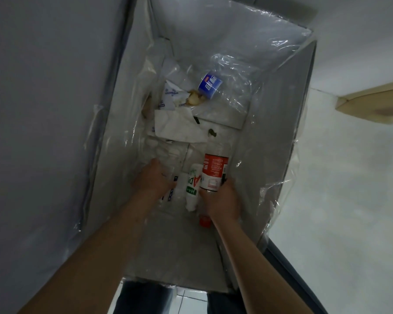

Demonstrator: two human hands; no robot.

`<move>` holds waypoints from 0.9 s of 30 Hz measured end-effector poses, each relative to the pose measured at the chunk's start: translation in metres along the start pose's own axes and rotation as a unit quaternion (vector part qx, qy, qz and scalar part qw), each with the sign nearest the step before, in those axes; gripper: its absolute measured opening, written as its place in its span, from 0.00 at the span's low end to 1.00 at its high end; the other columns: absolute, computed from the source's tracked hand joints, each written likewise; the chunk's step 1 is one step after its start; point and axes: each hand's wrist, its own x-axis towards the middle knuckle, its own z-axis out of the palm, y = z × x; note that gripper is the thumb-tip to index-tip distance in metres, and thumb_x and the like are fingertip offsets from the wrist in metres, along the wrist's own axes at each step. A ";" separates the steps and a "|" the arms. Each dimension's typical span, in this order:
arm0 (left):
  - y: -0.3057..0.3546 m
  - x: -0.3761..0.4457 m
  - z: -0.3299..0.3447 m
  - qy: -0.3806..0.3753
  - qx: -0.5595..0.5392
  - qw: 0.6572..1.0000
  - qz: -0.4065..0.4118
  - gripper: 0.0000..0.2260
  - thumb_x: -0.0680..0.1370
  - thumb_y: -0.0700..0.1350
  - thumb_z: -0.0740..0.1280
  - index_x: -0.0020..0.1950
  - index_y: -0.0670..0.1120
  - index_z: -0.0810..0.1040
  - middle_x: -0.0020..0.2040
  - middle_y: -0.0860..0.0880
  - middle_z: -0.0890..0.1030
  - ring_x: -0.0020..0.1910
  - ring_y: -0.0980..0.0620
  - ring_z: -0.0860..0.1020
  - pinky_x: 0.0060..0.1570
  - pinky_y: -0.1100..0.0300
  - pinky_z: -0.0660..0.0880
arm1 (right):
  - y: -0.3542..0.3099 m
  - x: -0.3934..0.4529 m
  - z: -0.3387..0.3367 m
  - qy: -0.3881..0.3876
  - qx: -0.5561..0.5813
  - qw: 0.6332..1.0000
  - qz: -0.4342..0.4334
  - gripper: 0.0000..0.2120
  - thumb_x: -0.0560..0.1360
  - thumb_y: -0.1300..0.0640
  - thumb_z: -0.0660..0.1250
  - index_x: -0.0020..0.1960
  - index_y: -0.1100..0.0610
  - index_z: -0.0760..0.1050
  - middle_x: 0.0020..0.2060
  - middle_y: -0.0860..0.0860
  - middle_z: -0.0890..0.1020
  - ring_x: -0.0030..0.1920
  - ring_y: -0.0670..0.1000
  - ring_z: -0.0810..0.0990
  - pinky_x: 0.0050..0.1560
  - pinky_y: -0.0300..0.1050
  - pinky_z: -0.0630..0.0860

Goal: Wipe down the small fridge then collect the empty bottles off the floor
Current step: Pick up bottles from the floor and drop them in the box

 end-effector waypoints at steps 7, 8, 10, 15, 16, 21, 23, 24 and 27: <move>-0.001 -0.021 -0.020 -0.010 0.005 1.000 0.011 0.30 0.67 0.52 0.76 0.63 0.44 0.67 0.59 0.41 0.77 0.56 0.42 0.77 0.50 0.54 0.73 | -0.004 -0.020 -0.024 -0.035 -0.044 0.998 -0.007 0.30 0.70 0.52 0.72 0.66 0.56 0.61 0.54 0.55 0.79 0.51 0.56 0.79 0.49 0.49 0.78; 0.001 -0.027 -0.025 -0.012 0.005 1.000 0.013 0.30 0.67 0.52 0.76 0.63 0.44 0.68 0.58 0.42 0.78 0.55 0.42 0.77 0.50 0.54 0.73 | -0.007 -0.027 -0.029 -0.038 -0.055 0.998 -0.012 0.31 0.70 0.52 0.72 0.66 0.56 0.61 0.54 0.55 0.79 0.52 0.56 0.79 0.49 0.50 0.78; 0.005 -0.042 -0.037 -0.012 0.003 1.000 0.018 0.29 0.66 0.53 0.76 0.62 0.46 0.70 0.56 0.44 0.79 0.54 0.43 0.78 0.52 0.53 0.75 | -0.012 -0.040 -0.040 -0.044 -0.074 0.996 -0.024 0.31 0.70 0.51 0.72 0.67 0.56 0.61 0.55 0.55 0.79 0.53 0.56 0.79 0.48 0.47 0.76; 0.016 -0.083 -0.073 -0.025 0.005 0.998 0.053 0.28 0.67 0.50 0.77 0.62 0.45 0.71 0.55 0.44 0.79 0.52 0.44 0.79 0.53 0.49 0.77 | -0.031 -0.078 -0.074 -0.048 -0.095 0.993 -0.043 0.30 0.69 0.50 0.73 0.66 0.55 0.62 0.54 0.54 0.80 0.50 0.54 0.79 0.45 0.45 0.76; 0.019 -0.092 -0.082 -0.027 0.011 0.998 0.061 0.28 0.67 0.50 0.76 0.62 0.45 0.71 0.56 0.43 0.79 0.52 0.44 0.79 0.53 0.48 0.77 | -0.035 -0.087 -0.081 -0.049 -0.090 0.994 -0.046 0.31 0.69 0.50 0.73 0.66 0.55 0.62 0.55 0.54 0.79 0.50 0.54 0.79 0.46 0.45 0.76; 0.033 -0.142 -0.124 -0.017 0.014 0.995 0.095 0.25 0.68 0.48 0.76 0.62 0.45 0.72 0.55 0.42 0.79 0.54 0.42 0.79 0.49 0.48 0.79 | -0.055 -0.132 -0.125 -0.039 -0.095 0.992 -0.069 0.31 0.70 0.49 0.73 0.67 0.56 0.63 0.56 0.54 0.79 0.53 0.54 0.79 0.48 0.45 0.74; 0.039 -0.166 -0.140 -0.020 0.021 0.993 0.114 0.25 0.69 0.47 0.75 0.62 0.44 0.72 0.55 0.42 0.79 0.55 0.42 0.78 0.49 0.47 0.79 | -0.061 -0.152 -0.143 -0.032 -0.097 0.992 -0.076 0.31 0.70 0.49 0.72 0.68 0.55 0.62 0.57 0.53 0.79 0.54 0.55 0.78 0.46 0.44 0.72; 0.041 -0.177 -0.147 -0.022 0.028 0.992 0.123 0.25 0.69 0.47 0.75 0.63 0.44 0.71 0.55 0.42 0.79 0.54 0.42 0.79 0.49 0.48 0.79 | -0.063 -0.163 -0.151 -0.028 -0.096 0.992 -0.076 0.32 0.70 0.48 0.72 0.68 0.55 0.62 0.57 0.53 0.79 0.54 0.55 0.79 0.47 0.44 0.73; 0.045 -0.214 -0.167 -0.022 0.033 0.990 0.134 0.25 0.70 0.48 0.74 0.63 0.47 0.70 0.55 0.44 0.79 0.52 0.45 0.79 0.51 0.51 0.77 | -0.066 -0.197 -0.175 -0.019 -0.093 0.992 -0.078 0.33 0.70 0.48 0.72 0.69 0.54 0.62 0.58 0.54 0.79 0.55 0.55 0.79 0.52 0.49 0.76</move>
